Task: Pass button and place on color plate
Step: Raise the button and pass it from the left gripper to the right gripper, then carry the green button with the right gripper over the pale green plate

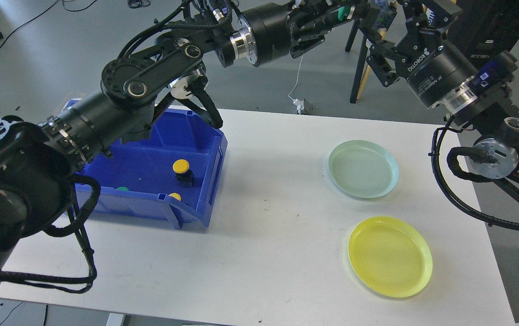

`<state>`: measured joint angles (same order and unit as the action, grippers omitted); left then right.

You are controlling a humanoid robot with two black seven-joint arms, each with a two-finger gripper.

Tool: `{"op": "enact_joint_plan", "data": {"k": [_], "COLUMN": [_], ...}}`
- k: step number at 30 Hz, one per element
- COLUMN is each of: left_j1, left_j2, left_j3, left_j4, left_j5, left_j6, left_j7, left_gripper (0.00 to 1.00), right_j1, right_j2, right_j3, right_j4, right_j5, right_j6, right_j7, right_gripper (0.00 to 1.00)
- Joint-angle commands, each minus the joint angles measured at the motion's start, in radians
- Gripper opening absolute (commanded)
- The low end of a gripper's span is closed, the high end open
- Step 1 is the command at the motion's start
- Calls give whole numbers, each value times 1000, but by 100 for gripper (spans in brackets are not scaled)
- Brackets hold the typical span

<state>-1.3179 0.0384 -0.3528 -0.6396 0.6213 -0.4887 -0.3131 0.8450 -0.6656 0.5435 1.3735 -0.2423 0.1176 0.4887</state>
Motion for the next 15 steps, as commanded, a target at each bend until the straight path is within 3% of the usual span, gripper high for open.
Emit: {"op": "enact_joint_plan", "data": {"k": [1,7,15], "left_j1": [-1,0,0], "left_j2": [0,0,0], "left_j3": [0,0,1], "left_j4": [0,0,1], "left_j5": [0,-2,-2], "left_j6": [0,0,0], "left_j7": [0,5,6], "left_gripper": [31,31,32], "right_j1": [2,3,3], "right_j2": [20,29,29], "right_j3": [-2,-2,-2], "right_j4": [-2,-2,-2], "right_j5": [-25,-40,-40], "right_j6": [-9,-7,-3], "right_j7": [0,-13,-12], "right_gripper": [41,13,7]}}
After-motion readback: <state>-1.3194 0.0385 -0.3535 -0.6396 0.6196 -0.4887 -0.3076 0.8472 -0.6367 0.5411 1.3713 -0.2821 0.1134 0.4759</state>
